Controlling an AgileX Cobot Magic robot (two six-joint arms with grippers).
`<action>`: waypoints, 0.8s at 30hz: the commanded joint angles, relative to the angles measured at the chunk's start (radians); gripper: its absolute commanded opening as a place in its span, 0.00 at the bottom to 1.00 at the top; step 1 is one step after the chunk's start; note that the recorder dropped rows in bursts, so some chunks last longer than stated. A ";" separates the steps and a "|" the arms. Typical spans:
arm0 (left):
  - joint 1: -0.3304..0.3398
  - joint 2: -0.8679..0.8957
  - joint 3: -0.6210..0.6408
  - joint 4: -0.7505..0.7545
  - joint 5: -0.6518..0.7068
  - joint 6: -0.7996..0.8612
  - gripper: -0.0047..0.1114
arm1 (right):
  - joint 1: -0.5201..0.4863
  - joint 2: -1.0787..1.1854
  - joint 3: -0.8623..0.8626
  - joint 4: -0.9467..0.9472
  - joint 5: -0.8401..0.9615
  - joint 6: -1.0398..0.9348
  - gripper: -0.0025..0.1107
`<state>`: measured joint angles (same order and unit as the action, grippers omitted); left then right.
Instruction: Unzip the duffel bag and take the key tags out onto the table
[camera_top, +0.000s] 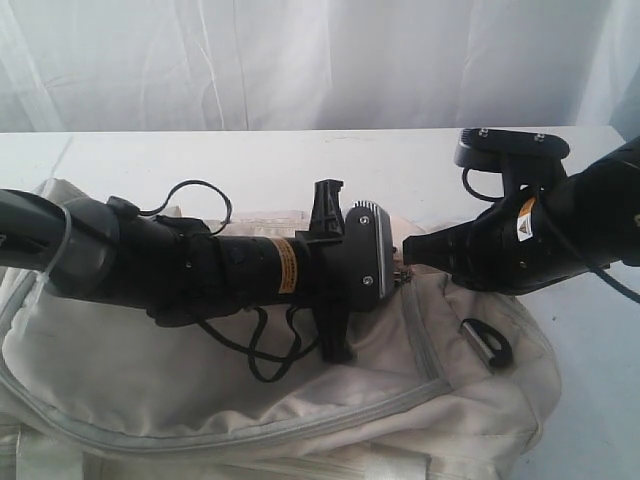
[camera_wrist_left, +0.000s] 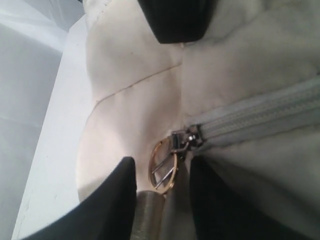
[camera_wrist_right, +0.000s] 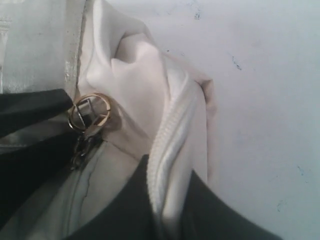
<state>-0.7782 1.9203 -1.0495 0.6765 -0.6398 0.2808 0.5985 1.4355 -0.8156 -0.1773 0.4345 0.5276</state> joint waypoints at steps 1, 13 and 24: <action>-0.003 0.037 0.000 -0.003 0.034 0.037 0.30 | -0.008 0.002 -0.001 0.003 0.039 -0.008 0.09; -0.003 0.059 0.000 -0.006 0.035 0.037 0.27 | -0.008 0.002 -0.001 0.003 0.039 -0.008 0.09; -0.003 0.055 0.000 -0.018 0.087 0.032 0.04 | -0.008 0.002 -0.001 0.001 0.039 -0.008 0.09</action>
<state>-0.7801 1.9546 -1.0584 0.6485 -0.6472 0.2944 0.5985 1.4379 -0.8156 -0.1773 0.4354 0.5276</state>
